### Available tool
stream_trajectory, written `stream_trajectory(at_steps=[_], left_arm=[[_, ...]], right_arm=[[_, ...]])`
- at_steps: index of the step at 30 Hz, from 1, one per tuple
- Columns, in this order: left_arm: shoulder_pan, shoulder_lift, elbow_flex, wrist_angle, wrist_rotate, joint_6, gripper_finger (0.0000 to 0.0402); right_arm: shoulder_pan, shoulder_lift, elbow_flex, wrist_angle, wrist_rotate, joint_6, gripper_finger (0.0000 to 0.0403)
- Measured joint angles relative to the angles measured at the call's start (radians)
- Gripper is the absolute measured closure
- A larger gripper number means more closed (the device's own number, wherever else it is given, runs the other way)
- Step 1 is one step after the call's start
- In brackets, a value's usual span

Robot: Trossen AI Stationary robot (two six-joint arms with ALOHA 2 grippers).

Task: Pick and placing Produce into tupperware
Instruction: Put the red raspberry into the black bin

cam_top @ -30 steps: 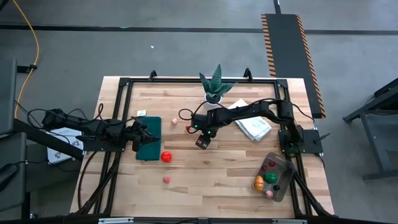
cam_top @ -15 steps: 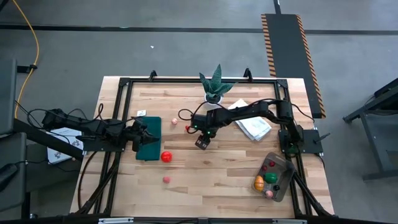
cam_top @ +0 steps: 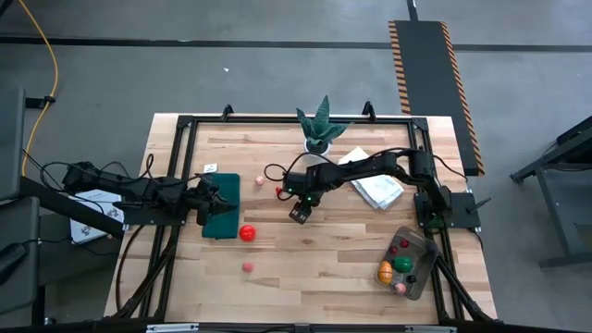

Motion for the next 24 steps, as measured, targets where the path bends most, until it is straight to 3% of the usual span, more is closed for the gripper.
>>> stream_trajectory(at_steps=[8,17,24], left_arm=[[0.0,0.0,0.0,0.0,0.001,0.0,0.0401],[0.0,0.0,0.0,0.0,0.001,0.0,0.0401],[0.0,0.0,0.0,0.0,0.001,0.0,0.0401]], right_arm=[[0.0,0.0,0.0,-0.005,0.003,0.0,0.023],[0.0,0.0,0.0,-0.016,0.003,-0.002,0.0278],[0.0,0.0,0.0,-0.016,0.003,-0.003,0.0289]])
